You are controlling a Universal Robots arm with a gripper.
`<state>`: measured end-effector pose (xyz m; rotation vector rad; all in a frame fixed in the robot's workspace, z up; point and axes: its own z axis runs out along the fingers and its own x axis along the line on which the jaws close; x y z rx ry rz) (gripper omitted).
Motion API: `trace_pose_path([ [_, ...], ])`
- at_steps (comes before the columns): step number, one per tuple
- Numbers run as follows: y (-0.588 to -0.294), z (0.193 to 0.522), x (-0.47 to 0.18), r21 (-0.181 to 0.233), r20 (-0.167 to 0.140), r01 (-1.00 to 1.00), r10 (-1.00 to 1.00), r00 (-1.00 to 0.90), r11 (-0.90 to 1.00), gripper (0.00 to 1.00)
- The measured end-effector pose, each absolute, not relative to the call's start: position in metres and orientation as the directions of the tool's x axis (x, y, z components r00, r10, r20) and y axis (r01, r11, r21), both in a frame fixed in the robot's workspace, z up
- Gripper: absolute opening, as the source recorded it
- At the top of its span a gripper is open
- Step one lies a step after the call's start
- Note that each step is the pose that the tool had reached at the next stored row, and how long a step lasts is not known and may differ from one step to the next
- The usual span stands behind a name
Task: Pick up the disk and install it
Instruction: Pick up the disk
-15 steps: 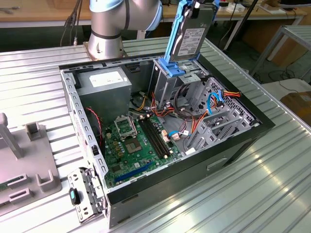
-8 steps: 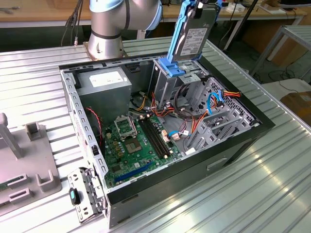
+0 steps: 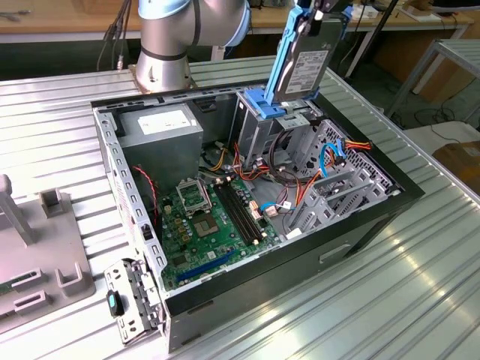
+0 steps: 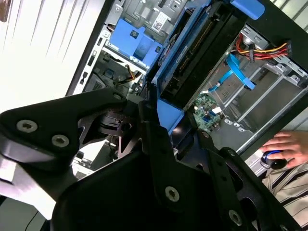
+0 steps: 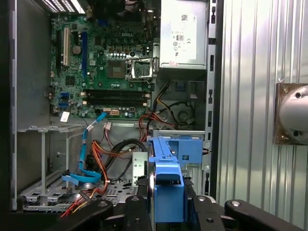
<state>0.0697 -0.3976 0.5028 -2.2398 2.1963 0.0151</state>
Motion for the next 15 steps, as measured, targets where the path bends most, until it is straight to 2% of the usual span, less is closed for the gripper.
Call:
trace_pose_path([
  [15, -0.440, 0.503, 0.070, 0.004, 0.008, -1.000, -1.000, 0.020, -0.020, 0.37],
])
